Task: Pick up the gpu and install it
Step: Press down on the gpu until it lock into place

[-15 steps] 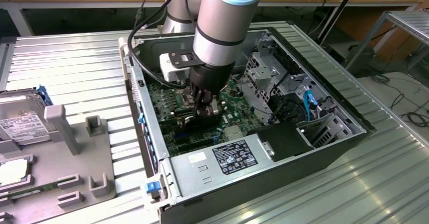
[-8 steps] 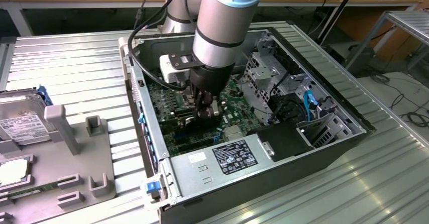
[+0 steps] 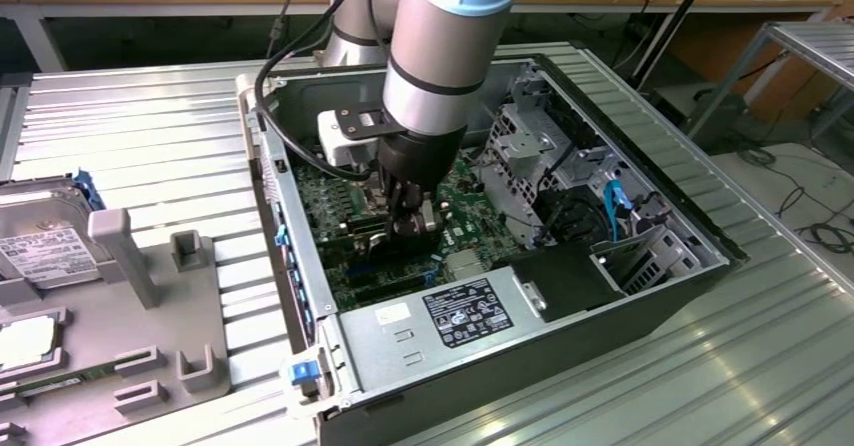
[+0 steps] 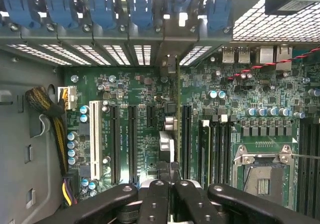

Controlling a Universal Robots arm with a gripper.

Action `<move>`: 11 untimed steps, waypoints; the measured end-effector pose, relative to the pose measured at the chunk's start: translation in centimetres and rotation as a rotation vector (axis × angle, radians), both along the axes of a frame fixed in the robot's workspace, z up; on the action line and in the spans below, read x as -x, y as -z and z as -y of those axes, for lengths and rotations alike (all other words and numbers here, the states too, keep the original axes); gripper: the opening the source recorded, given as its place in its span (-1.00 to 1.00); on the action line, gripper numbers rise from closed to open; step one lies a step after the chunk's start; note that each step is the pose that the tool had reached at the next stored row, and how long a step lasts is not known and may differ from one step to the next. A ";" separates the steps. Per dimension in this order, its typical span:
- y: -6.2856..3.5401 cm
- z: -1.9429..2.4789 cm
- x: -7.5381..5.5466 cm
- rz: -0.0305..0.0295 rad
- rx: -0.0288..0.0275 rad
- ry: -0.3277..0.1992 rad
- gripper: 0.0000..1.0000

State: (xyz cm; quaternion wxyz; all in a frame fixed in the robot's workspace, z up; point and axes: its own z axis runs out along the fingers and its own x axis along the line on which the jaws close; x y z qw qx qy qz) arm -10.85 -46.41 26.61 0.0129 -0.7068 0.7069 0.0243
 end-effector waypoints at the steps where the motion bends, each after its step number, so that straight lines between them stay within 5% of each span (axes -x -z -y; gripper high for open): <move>1: 0.00 0.00 0.0 0.0001 0.0000 0.000 -0.79; 3: -0.08 -0.01 0.0 -0.0003 -0.0012 0.000 -0.79; 7: -1.58 -0.01 0.0 -0.0149 -0.0014 0.000 -0.79; 11: -1.90 0.00 0.5 -0.0171 -0.0016 0.000 -0.79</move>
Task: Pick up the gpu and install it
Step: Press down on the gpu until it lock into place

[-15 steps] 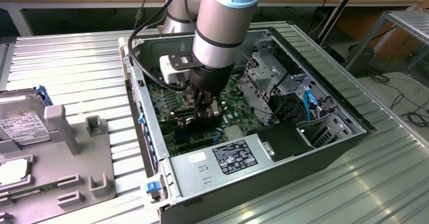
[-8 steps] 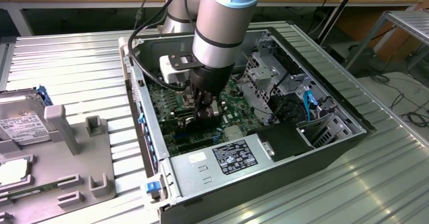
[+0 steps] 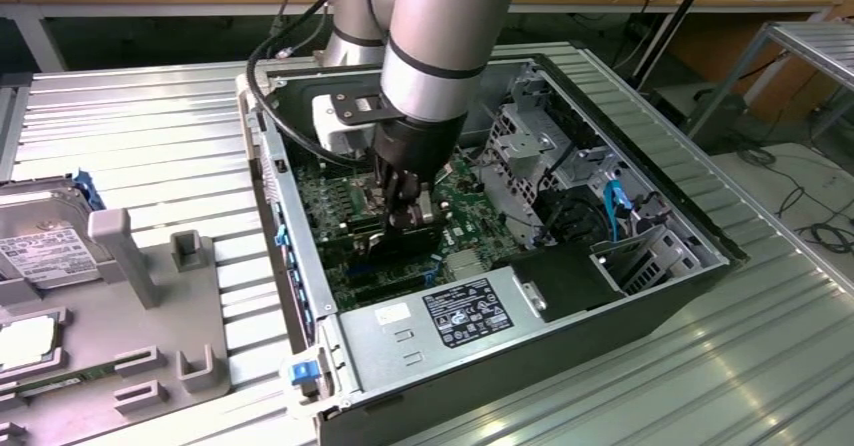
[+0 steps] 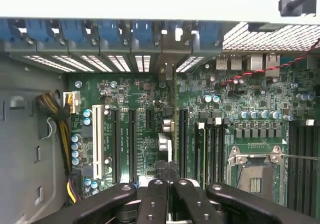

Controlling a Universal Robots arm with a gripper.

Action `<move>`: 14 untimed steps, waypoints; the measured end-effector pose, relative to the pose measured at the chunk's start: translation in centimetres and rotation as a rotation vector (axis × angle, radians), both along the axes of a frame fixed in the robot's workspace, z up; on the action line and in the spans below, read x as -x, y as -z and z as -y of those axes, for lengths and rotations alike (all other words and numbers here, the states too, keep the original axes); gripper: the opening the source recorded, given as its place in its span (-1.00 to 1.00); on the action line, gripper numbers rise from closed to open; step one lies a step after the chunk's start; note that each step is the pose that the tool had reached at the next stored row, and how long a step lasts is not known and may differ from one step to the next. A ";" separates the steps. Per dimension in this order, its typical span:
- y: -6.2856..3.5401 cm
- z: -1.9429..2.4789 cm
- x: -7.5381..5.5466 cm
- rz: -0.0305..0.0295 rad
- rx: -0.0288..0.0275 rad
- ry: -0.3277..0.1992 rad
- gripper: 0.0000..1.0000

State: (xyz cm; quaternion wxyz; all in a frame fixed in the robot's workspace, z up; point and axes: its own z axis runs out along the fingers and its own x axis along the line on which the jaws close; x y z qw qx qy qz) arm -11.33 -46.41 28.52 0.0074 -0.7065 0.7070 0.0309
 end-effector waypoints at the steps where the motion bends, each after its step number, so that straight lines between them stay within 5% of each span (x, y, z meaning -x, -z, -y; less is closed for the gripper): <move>1: -0.03 0.00 0.2 -0.0001 -0.0004 0.000 -0.79; 6: -0.46 0.00 1.8 -0.0045 -0.0027 0.000 -0.79; 9: -0.94 0.00 3.0 -0.0168 -0.0041 0.000 -0.79; 13: -1.24 0.00 3.9 -0.0261 -0.0058 0.000 -0.79; 14: -1.46 0.00 4.7 -0.0330 -0.0077 0.000 -0.79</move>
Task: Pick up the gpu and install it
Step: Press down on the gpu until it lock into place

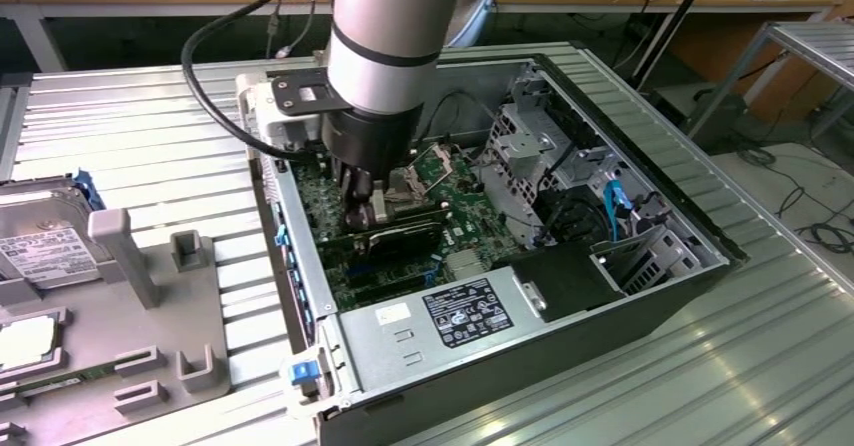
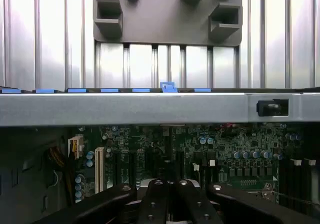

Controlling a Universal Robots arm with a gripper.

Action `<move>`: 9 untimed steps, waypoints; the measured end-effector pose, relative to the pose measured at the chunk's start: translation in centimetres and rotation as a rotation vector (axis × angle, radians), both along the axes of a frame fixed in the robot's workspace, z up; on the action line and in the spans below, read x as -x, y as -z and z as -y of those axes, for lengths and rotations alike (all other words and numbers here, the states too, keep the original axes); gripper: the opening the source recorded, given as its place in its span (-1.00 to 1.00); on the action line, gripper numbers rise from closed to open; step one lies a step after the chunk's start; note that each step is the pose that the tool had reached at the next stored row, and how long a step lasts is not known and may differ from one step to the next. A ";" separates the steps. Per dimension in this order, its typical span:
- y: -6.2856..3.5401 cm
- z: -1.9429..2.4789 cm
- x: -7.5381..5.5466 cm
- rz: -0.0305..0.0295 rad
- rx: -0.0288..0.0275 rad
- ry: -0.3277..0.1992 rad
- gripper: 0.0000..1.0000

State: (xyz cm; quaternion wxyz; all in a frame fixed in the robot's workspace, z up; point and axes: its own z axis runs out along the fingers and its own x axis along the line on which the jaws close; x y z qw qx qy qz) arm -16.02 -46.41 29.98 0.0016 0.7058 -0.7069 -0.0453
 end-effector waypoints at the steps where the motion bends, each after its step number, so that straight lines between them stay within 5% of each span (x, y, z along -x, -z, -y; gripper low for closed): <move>1: -0.15 0.00 0.6 -0.0052 -0.0018 0.000 -0.79; 9: -0.96 0.00 2.4 -0.0283 -0.0107 0.001 -0.79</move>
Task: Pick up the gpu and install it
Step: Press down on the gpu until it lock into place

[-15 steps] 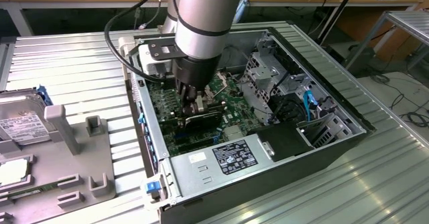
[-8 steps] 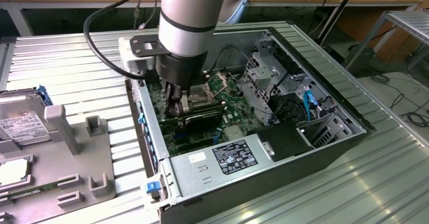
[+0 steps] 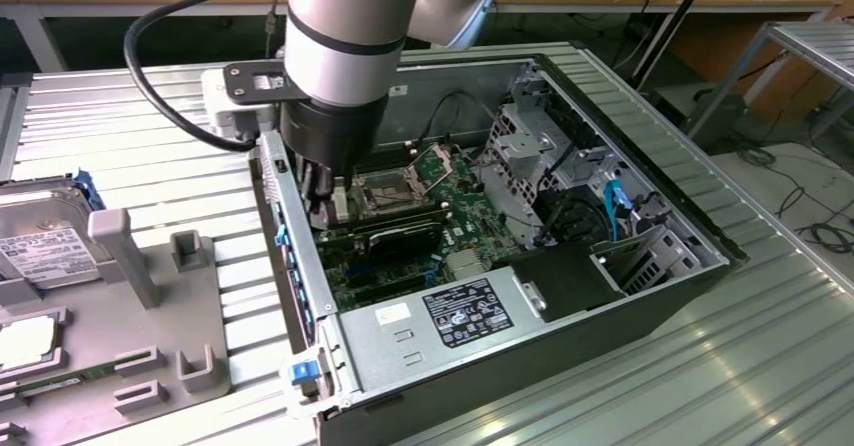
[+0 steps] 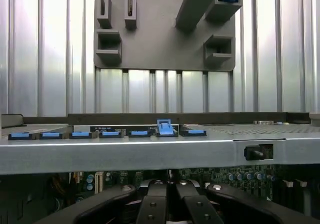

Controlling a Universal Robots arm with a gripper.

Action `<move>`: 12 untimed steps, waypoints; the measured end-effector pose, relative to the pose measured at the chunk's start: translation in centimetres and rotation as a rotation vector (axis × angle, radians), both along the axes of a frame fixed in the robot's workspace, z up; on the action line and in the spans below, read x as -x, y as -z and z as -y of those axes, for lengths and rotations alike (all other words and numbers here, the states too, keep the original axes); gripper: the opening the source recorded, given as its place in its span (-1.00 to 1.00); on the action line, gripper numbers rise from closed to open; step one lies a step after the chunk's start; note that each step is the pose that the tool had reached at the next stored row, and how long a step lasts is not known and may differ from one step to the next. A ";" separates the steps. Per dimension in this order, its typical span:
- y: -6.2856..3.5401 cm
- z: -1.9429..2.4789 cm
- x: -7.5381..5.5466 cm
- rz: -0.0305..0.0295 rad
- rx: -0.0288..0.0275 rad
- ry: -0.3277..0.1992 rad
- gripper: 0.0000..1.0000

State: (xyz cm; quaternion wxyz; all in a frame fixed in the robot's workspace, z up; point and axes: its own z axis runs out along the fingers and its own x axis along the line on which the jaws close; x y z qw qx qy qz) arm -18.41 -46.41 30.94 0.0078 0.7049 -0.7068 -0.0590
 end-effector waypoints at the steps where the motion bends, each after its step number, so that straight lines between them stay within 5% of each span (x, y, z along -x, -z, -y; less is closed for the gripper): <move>1: -0.01 0.00 0.2 -0.0002 -0.0012 0.000 -0.79; 2: 0.00 0.00 0.3 0.0005 -0.0013 0.000 -0.79; 7: 0.33 0.00 0.9 0.0270 -0.0009 0.000 -0.79; 12: 0.48 0.10 1.1 0.0388 -0.0009 0.001 -0.79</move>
